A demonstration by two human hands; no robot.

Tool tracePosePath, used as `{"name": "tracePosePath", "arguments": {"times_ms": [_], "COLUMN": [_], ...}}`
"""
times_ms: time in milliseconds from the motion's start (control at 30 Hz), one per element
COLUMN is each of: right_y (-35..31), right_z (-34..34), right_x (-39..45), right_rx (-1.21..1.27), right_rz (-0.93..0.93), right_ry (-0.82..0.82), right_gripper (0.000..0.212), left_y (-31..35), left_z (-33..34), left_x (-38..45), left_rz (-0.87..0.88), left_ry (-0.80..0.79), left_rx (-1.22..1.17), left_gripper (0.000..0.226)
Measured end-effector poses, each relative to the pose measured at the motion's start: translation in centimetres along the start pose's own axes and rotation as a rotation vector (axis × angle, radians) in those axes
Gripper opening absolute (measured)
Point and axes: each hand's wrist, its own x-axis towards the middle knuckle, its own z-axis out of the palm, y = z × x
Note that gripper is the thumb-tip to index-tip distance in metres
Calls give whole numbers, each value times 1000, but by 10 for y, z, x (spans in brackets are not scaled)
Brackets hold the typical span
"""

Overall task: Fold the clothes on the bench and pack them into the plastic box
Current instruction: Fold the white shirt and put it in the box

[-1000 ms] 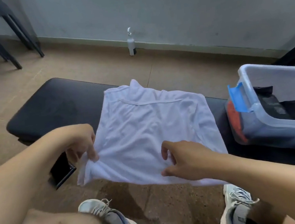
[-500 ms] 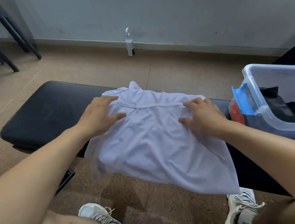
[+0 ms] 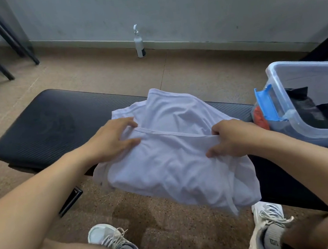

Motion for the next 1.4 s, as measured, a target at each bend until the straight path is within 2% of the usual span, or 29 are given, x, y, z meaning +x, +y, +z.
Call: {"name": "tracePosePath", "arguments": {"times_ms": [67,133,233,333,467,633,700,767,833,900,967,1033,1100,1167,1233,1300,1333,1400], "right_y": [3,3,3,4,4,-2,-5,-6,-1,5,11,14,12,10,8,7,7,5], "right_z": [-5,-13,-22,-24,-25,-34,-28,-13,7,19,20,14,9,4,-2,-5,-5,-1], "right_x": [-1,-7,-16,-23,-15,13,27,42,55,62,63,61,57,53,48,46,45,42], "right_rx": [67,156,346,548,787,767,739,706,638,522,419,381,328,297,328,342,378,615], "right_rz": [-1,-11,-13,-49,-40,-30,9,45,91,149,183,227,263,285,317,306,283,256], "right_ry": [21,49,137,202,335,614,683,680,645,619,597,523,426,319,230,171,160,170], "right_gripper": [38,35,28,16,9,18,29,39,45,41,39,44,54,65,67,52,41,34], "left_y": [-5,-6,-2,0,17,36,37,30,19,12,11,10,9,9,8,8,7,8], "left_z": [-6,-10,-14,-20,-36,-49,-46,-35,-19,-7,-4,-5,-8,-13,-24,-33,-35,-32], "left_x": [6,12,16,13,5,21,38,54,65,70,75,80,81,77,72,68,67,63], "left_rz": [-17,-46,-88,-63,-87,-129,-166,-227,-287,-311,-302,-325,-446,-595,-728,-768,-745,-678], "left_ry": [120,153,114,120,359,621,659,597,480,418,435,462,439,368,253,133,104,110], "left_rx": [-18,39,93,42,-260,-433,-471,-431,-283,-137,-44,86,170,192,187,233,236,167], "left_gripper": [32,32,31,26,23,25,23,21,19,17,20,37,65,94,114,107,94,66]}}
